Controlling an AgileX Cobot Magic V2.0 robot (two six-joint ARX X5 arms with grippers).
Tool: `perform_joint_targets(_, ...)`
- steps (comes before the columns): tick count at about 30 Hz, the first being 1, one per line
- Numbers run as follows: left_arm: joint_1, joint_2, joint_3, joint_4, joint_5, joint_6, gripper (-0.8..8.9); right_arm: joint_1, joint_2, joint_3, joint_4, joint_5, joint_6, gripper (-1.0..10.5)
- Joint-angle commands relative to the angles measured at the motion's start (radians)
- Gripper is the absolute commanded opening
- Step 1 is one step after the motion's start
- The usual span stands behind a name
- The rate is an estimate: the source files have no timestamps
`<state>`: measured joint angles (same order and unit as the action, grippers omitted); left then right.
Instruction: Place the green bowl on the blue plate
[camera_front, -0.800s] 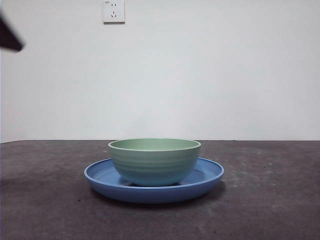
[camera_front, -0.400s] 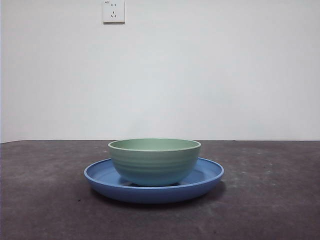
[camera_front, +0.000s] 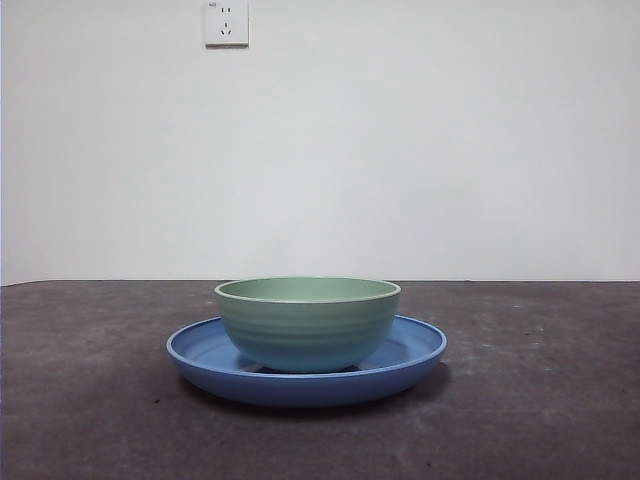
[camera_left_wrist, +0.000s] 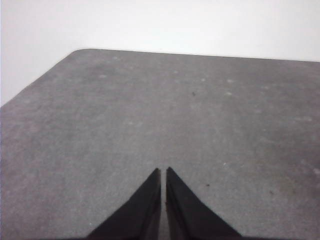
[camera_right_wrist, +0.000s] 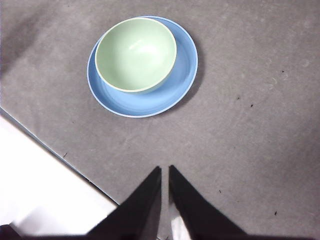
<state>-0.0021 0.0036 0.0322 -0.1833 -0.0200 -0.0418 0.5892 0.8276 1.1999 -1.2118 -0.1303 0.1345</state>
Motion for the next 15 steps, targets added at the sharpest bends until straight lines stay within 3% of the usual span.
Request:
perform_joint_targets(1,0.002,-0.001,-0.021,-0.006,0.002,0.010,0.19,0.009,0.006,0.012,0.011,0.000,-0.008,0.2)
perform_joint_targets(15,0.002,0.001,-0.021,-0.005,0.001,0.004,0.19,0.009,0.006,0.012,0.014,0.000,-0.008,0.2)
